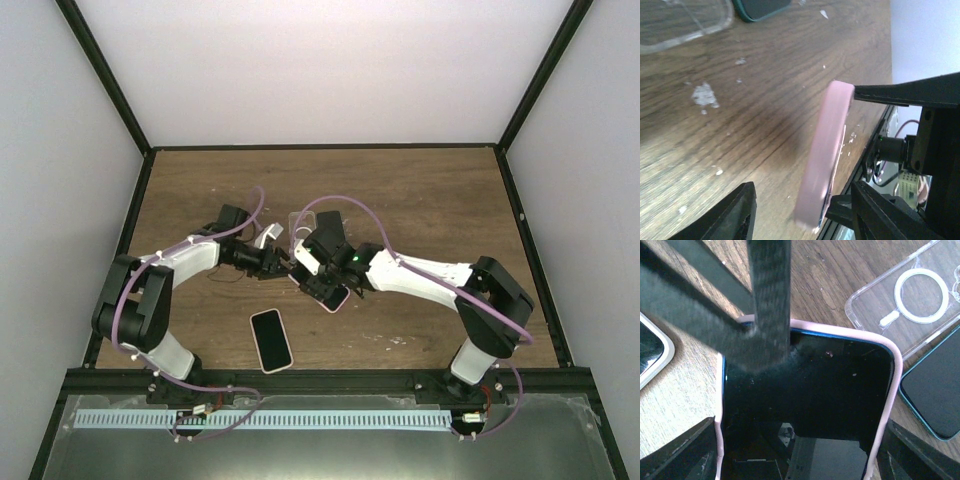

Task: Take the phone out of the phone case
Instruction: Pick up the phone at the center of the board.

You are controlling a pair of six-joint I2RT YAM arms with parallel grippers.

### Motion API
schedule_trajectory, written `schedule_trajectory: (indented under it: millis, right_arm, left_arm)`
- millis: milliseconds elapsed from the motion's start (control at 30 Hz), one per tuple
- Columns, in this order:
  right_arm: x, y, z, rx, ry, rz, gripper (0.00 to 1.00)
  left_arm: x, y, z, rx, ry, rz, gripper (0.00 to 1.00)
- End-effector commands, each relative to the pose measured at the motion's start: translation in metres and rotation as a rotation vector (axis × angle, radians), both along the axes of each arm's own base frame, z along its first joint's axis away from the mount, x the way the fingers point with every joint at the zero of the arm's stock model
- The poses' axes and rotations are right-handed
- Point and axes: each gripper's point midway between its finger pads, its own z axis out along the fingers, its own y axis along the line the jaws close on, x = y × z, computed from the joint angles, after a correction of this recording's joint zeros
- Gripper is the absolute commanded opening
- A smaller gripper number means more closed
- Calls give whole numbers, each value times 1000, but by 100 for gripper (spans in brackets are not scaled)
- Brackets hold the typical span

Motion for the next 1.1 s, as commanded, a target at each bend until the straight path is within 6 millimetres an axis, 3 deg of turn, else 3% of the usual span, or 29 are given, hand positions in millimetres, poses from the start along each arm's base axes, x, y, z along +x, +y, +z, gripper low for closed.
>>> schedule_trajectory:
  millis: [0, 167, 300, 400, 533, 667, 867, 967, 1067]
  right_arm:
    - [13, 18, 36, 96, -48, -10, 36]
    - [15, 18, 43, 105, -60, -17, 38]
    - [11, 16, 44, 111, -67, -3, 44]
    - [6, 11, 47, 138, -56, 21, 52]
    - [-3, 4, 61, 228, 17, 77, 72]
    - [-15, -4, 94, 353, 87, 194, 96]
    - [-29, -25, 140, 515, 188, 349, 100]
    - [-32, -32, 143, 526, 270, 386, 100]
    - [-31, -34, 133, 508, 347, 396, 90]
  left_arm:
    - [0, -12, 12, -65, -10, -48, 47]
    - [3, -15, 19, -87, -8, -56, 28]
    - [8, -12, 34, -96, -54, -47, 9]
    - [12, -6, 42, -100, -78, -30, 2]
    - [8, -3, 59, -122, -125, -45, 0]
    - [2, -1, 80, -121, -232, -92, 0]
    - [-12, 3, 109, -112, -448, -238, 0]
    - [-25, 1, 124, -126, -586, -350, 0]
    - [-40, -4, 127, -116, -660, -458, 0]
